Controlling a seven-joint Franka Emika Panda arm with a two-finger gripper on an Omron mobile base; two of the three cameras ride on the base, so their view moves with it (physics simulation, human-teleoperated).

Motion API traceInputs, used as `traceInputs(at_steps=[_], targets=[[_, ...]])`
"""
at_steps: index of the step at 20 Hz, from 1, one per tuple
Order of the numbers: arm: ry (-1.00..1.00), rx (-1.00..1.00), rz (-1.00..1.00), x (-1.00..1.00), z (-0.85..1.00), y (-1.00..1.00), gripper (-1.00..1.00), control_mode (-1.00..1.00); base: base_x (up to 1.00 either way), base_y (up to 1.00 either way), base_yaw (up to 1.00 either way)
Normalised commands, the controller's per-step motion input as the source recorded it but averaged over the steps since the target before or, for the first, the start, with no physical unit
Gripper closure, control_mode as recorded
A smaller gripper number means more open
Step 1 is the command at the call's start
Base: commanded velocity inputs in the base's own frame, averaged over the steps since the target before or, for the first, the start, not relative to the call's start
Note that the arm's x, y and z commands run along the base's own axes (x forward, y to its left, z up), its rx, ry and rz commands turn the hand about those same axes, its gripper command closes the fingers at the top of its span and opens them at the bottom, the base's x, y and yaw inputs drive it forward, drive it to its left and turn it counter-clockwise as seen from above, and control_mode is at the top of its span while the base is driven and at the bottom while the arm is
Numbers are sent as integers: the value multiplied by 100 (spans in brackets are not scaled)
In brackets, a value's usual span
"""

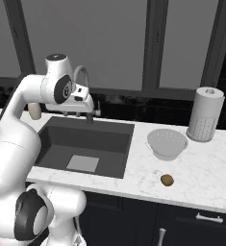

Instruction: Put the colander in the sink, put the kiwi, peach, kiwi in the colander, and turn on the sink faucet and pour water over the colander.

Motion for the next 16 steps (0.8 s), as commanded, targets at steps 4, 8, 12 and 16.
traceInputs(at_steps=[4,8,12,16], targets=[[0,0,0,-13,-2,-3,-100,-100,0,0,0],[0,2,0,-19,-3,-64,-100,-100,0,0,0],[0,1,0,-3,-1,-100,-100,-100,0,0,0],[0,0,0,0,-9,-100,-100,-100,0,0,0]])
